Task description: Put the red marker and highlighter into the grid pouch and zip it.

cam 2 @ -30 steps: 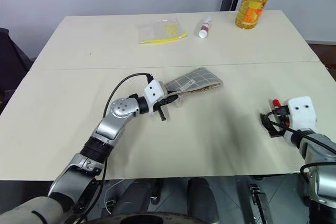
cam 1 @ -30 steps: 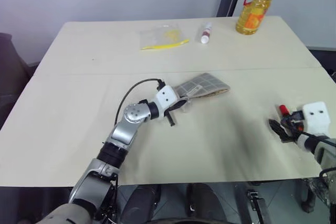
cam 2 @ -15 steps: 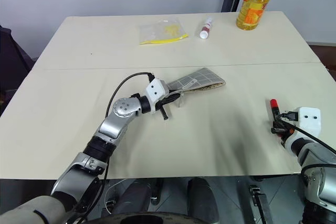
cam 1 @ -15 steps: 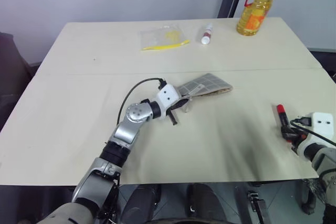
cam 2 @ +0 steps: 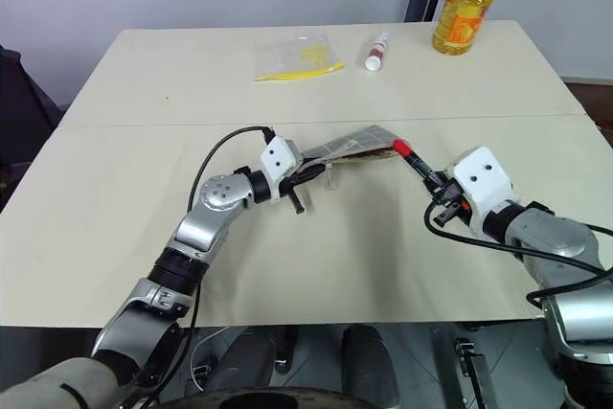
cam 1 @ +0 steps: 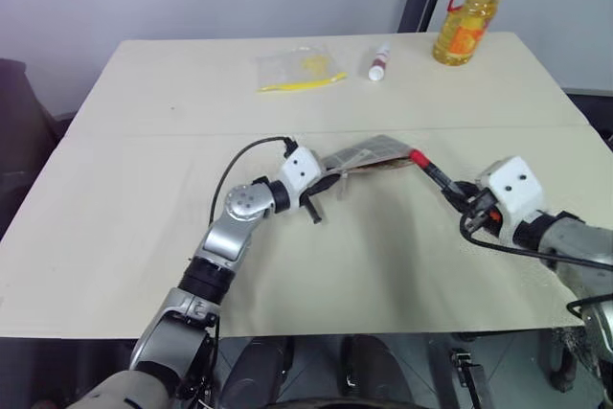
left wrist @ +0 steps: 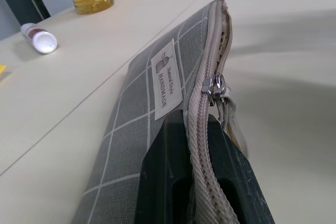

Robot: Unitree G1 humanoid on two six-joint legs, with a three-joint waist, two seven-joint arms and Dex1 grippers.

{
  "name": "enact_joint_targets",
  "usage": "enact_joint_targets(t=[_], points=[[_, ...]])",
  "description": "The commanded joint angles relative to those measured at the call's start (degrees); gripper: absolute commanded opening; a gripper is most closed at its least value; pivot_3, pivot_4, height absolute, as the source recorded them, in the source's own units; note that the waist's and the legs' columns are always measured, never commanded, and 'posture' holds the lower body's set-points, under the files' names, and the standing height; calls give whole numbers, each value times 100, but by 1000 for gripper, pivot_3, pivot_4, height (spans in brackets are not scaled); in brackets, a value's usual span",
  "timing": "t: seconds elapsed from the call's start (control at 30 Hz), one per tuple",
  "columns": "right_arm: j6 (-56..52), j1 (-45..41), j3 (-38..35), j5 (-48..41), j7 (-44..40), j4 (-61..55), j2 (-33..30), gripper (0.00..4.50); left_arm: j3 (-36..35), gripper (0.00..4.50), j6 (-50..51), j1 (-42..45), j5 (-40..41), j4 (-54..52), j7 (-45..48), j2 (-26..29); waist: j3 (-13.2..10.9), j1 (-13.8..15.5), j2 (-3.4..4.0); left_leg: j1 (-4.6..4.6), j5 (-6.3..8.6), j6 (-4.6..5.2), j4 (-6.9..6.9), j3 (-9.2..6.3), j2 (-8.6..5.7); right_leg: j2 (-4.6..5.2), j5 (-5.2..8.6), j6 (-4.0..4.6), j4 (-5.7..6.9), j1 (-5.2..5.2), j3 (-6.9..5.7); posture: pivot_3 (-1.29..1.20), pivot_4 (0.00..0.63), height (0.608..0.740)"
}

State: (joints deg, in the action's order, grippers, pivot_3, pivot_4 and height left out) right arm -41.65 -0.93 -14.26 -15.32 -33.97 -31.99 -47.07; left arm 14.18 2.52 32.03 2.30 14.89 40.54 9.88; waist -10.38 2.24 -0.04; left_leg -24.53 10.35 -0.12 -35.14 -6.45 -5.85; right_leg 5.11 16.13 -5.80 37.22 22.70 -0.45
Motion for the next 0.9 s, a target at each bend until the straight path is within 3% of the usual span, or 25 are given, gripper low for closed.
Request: enact_joint_targets(t=[0.03,0.4,0.67,0.9], points=[[120,-158,127,97,-44,-96,-124,337,-82,0,12,11,116,-260,3,-13,0,-2,0,-1,1,1,0,0,0,0,0,0,-1,1,0,0,150,740],[463,-241,696,689,-210,71,-513,337,15,0,68,-84,214,-544,228,57,0,-3,-1,-2,1,1,1,1,0,1,0,0,-1,2,0,0,150,740],[1107,-909,2058,1811,-656,139,-1161,337,422,0,-80,-119,19,-790,807,353,-1,-2,0,-3,1,1,2,2,0,2,0,2,-2,5,0,0,150,740],[1236,-1760,2843,2163,-981,156,-735,337,525,0,-55,-91,13,-869,972,431,-2,-15,-3,-4,1,1,3,2,2,2,1,4,-6,6,2,0,150,740]])
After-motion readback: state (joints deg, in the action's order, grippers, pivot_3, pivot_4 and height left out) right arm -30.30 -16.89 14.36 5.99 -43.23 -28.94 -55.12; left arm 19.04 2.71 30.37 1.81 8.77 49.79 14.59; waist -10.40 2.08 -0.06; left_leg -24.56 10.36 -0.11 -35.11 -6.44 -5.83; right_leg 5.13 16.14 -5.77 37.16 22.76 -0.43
